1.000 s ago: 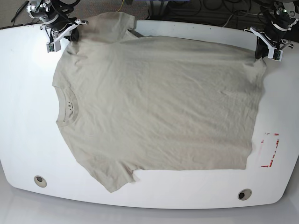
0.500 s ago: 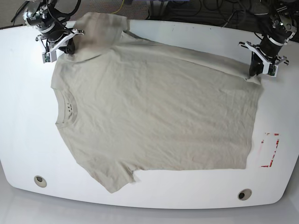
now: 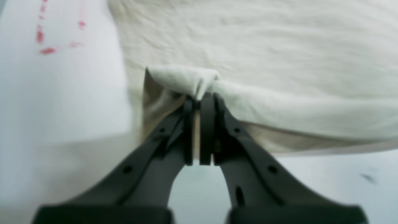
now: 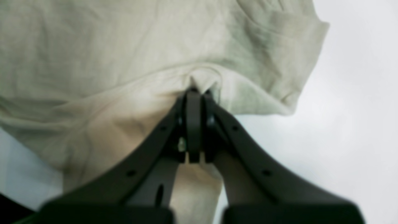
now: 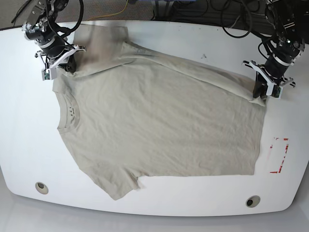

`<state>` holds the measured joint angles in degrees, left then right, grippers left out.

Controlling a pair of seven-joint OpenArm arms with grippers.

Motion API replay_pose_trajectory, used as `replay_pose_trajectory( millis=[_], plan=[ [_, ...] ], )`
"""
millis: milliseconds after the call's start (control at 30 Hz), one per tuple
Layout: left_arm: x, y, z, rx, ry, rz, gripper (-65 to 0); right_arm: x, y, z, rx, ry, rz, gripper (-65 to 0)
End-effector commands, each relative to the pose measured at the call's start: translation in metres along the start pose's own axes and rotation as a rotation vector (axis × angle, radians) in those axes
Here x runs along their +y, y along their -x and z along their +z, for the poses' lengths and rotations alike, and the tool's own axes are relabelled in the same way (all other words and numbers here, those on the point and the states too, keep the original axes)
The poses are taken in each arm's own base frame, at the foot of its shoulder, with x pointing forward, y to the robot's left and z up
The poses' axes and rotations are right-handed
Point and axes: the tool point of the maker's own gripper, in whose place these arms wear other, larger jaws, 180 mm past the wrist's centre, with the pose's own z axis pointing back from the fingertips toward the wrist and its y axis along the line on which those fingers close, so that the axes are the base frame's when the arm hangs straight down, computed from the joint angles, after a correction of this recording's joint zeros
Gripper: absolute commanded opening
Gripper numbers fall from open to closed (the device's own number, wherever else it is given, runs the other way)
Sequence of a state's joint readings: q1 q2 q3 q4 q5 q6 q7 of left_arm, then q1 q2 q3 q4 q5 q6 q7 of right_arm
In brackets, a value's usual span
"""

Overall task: Layout the t-shirt on the table in an organized manner, then fold the t-shirt properly
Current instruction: 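Pull the gripped shoulder edge with both grippers, folding it over the body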

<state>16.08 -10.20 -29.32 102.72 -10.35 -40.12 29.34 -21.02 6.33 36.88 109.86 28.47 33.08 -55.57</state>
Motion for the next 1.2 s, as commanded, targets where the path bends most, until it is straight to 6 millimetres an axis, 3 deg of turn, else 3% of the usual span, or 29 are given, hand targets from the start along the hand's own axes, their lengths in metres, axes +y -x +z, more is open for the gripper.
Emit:
replay_pose_trajectory(
  millis=[0, 233, 500, 833, 1167],
  plan=[
    [0.012, -0.019, -0.003, -0.027, -0.03, -0.034, -65.0, -0.003, -0.02, 0.0, -0.056, 0.001, 0.014, -64.7],
    [0.028, -0.028, -0.023, -0.015, -0.053, -0.011, -65.0, -0.012, -0.041, -0.013, -0.08, -0.002, 0.007, -64.7],
    [0.039, -0.013, -0.046, 0.041, -0.06, 0.032, -65.0, -0.028, -0.056, -0.034, -0.086, -0.012, -0.036, -64.7],
    [0.04, 0.011, -0.06, 0.103, -0.04, 0.088, -65.0, -0.043, -0.071, -0.051, -0.091, -0.024, -0.08, -64.6],
    [0.043, 0.006, -0.067, 0.095, -0.037, 0.099, -65.0, -0.048, -0.076, -0.063, -0.086, -0.037, -0.114, -64.5]
  ],
)
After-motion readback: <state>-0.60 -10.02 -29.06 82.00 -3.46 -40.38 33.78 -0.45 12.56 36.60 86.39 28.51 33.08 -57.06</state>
